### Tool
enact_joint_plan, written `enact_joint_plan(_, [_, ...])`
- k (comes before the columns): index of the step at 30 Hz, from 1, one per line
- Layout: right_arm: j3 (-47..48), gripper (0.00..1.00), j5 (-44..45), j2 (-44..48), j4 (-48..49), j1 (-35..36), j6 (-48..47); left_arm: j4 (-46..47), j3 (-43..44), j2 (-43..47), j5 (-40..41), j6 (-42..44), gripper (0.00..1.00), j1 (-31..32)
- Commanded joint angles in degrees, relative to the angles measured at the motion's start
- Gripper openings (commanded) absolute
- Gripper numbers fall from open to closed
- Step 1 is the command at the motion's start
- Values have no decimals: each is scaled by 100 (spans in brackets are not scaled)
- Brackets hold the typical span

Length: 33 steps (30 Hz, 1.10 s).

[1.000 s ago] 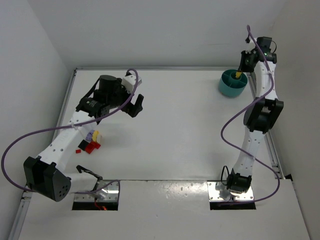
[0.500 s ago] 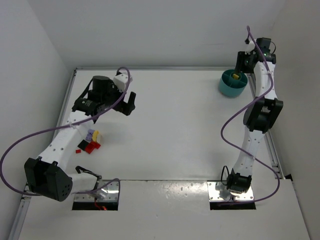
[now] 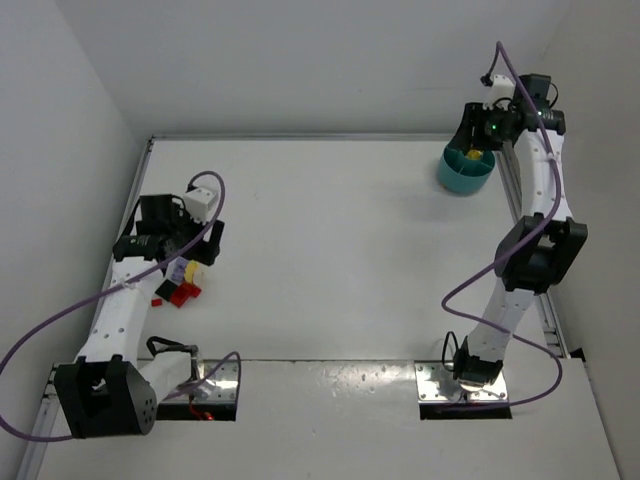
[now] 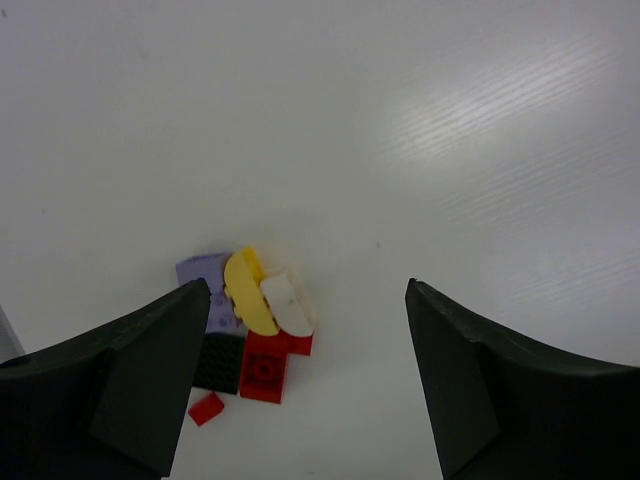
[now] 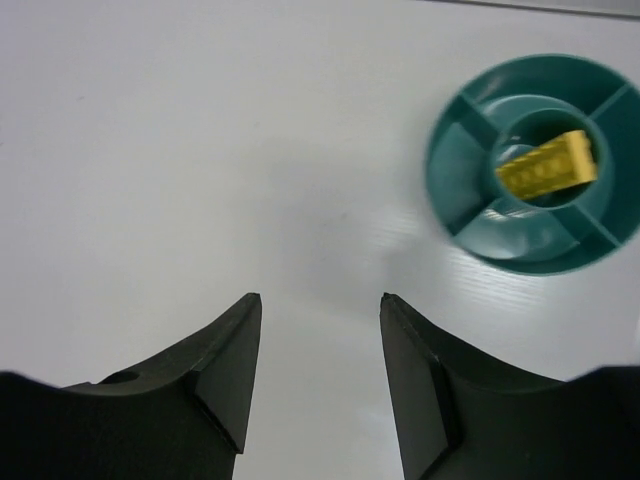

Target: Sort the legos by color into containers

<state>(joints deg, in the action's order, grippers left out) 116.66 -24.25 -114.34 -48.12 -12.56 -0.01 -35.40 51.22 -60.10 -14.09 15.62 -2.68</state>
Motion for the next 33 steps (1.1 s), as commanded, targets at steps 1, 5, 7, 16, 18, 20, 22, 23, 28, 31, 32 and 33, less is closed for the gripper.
enact_joint_plan(1, [-564,52,-791,394,110,148,-43,-248,-340,59,-6,677,84,-556])
enact_joint_plan(5, [-1460,52,-845,789,382,367,-244,-301,-640,-274,11,1022,81,-830])
enact_joint_plan(7, [-1689,52,-845,913,557,438,-245,-231,-701,-406,11,1101,81,-945])
enact_joint_plan(16, [-2148,52,-844,1142,778,605,-245,208,-701,-1083,73,1101,58,-1349])
enact_joint_plan(18, [-2148,52,-845,1142,778,605,-245,209,-753,-1162,73,1101,54,-1402])
enact_joint_plan(20, [-2148,52,-897,1142,778,605,-245,279,-754,-1215,151,1101,52,-1402])
enact_joint_plan(22, [-2148,52,-949,1142,830,605,-184,410,-816,-1268,230,1049,52,-1402])
enact_joint_plan(23, [-2148,52,-950,1142,830,605,-183,411,-816,-1346,309,1049,52,-1402])
enact_joint_plan(28, [-2200,52,-950,1090,830,605,-183,586,-868,-1470,503,1049,52,-1402])
enact_joint_plan(31, [-2200,52,-950,1090,883,605,-183,700,-930,-1531,503,1049,52,-1402])
enact_joint_plan(32, [-2200,52,-950,1090,883,605,-131,701,-982,-1592,556,996,52,-1402])
enact_joint_plan(33, [-2200,52,-950,1090,883,605,-131,753,-983,-1593,556,996,52,-1350])
